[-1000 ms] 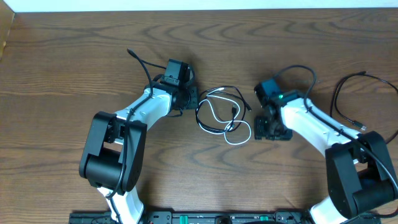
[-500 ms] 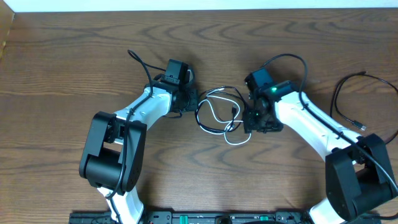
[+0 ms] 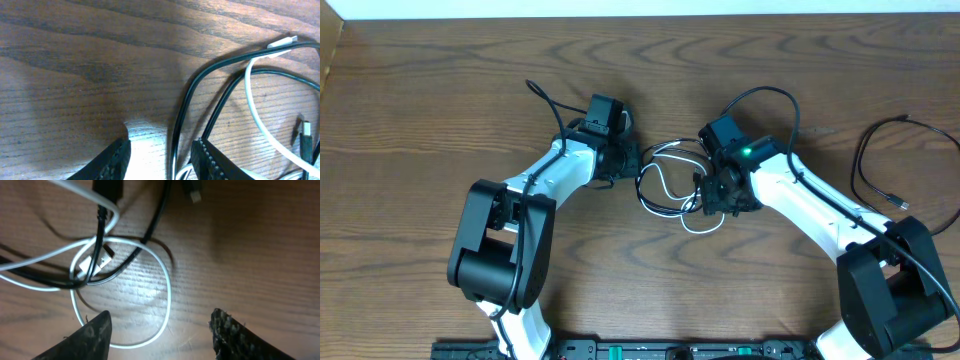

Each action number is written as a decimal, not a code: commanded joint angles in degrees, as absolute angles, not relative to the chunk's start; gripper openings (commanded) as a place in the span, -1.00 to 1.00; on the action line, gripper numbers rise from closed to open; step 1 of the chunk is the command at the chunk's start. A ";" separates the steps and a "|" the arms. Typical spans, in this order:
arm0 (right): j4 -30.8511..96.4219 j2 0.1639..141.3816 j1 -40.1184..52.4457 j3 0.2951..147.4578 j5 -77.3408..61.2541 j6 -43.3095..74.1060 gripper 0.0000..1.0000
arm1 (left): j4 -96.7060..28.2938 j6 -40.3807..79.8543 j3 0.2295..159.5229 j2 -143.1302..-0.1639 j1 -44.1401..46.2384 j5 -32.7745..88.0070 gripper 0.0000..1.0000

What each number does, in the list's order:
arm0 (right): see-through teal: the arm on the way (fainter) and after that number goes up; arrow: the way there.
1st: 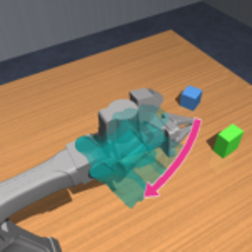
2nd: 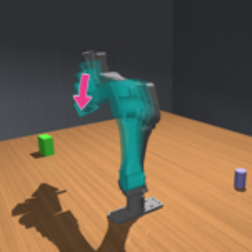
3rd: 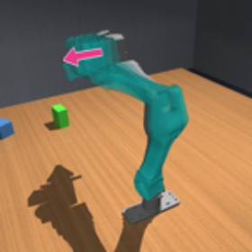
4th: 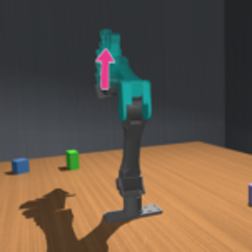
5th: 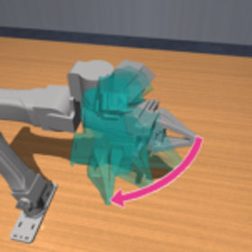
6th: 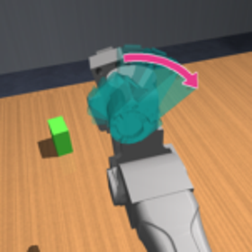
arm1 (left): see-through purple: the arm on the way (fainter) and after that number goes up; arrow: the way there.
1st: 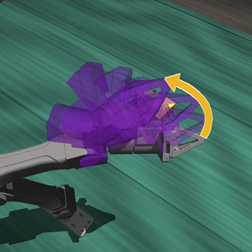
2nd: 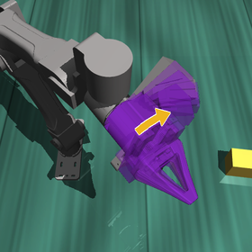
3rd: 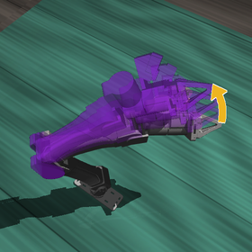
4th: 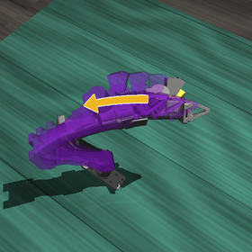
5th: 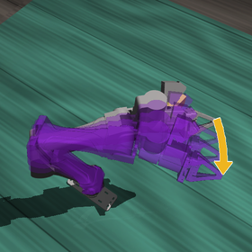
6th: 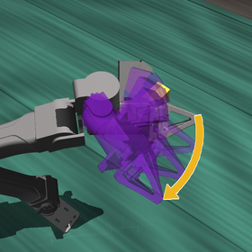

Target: Untangle cables

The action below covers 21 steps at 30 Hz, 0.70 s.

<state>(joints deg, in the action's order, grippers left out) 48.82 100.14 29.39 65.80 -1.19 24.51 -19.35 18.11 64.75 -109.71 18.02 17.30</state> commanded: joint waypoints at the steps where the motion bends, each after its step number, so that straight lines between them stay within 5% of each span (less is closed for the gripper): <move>1: 46.98 100.47 29.78 64.62 -0.12 25.23 0.15 | -20.47 18.06 64.05 -111.35 17.69 15.84 -0.08; 21: 38.37 100.47 29.67 59.40 3.14 25.12 -0.05 | -20.05 18.04 64.05 -111.33 17.69 15.81 -0.34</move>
